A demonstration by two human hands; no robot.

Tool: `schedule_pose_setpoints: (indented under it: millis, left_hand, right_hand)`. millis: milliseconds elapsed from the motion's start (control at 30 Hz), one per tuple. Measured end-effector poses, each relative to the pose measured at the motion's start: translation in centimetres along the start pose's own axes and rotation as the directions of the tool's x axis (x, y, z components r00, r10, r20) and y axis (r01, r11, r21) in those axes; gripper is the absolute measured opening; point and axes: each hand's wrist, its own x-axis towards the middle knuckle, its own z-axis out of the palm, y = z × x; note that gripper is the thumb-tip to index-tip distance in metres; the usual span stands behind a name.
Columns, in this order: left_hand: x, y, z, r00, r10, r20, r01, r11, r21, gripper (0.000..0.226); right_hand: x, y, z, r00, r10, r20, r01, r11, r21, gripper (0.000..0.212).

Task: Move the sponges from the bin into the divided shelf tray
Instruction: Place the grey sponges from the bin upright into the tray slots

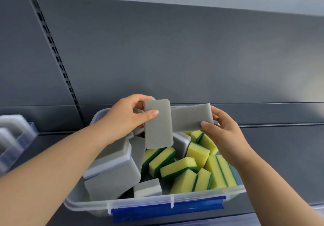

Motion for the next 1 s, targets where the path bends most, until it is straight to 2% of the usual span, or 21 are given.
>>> schedule_pose_setpoints:
  millis: [167, 267, 367, 467, 567, 700, 867, 1000]
  left_hand:
    - [-1.4, 1.7, -1.2, 0.973, 0.070, -0.220, -0.078, 0.997, -0.028, 0.034]
    - [-3.0, 3.5, -2.2, 0.950, 0.123, -0.287, -0.104, 0.991, 0.079, 0.034]
    - [-5.2, 5.2, -1.6, 0.933, 0.142, -0.330, -0.071, 0.974, 0.217, 0.039]
    - [-7.5, 6.3, 0.6, 0.912, 0.118, -0.392, -0.013, 0.965, 0.261, 0.042]
    - [-9.5, 6.7, 3.0, 0.901, 0.044, -0.432, 0.065, 0.970, 0.234, 0.041]
    - [-11.7, 7.0, 5.9, 0.866, -0.047, -0.498, 0.125, 0.984, 0.125, 0.039]
    - [-15.1, 6.7, 7.0, 0.796, -0.121, -0.593, 0.192, 0.980, 0.059, 0.045]
    - [-18.7, 6.4, 4.4, 0.738, -0.185, -0.649, 0.216, 0.976, -0.032, 0.040]
  right_hand:
    - [-1.0, -0.2, -1.3, 0.999, 0.000, -0.035, 0.000, 1.000, 0.023, 0.038]
    - [-1.4, -0.6, -2.7, 1.000, 0.000, -0.012, 0.001, 1.000, 0.028, 0.039]
    - [-1.5, -1.3, -3.8, 0.998, 0.008, 0.058, -0.018, 0.986, 0.167, 0.037]
    - [-1.9, -1.9, -4.3, 0.987, -0.014, 0.161, -0.035, 0.954, 0.298, 0.035]
    - [-2.4, -2.2, -4.5, 0.963, -0.039, 0.265, -0.069, 0.920, 0.386, 0.035]
    - [-3.2, -1.8, -4.0, 0.926, -0.039, 0.376, -0.127, 0.905, 0.406, 0.036]
    - [-4.3, -1.9, -2.7, 0.902, -0.004, 0.433, -0.166, 0.920, 0.355, 0.036]
    - [-5.1, -3.4, -0.2, 0.892, -0.042, 0.450, -0.058, 0.977, 0.205, 0.035]
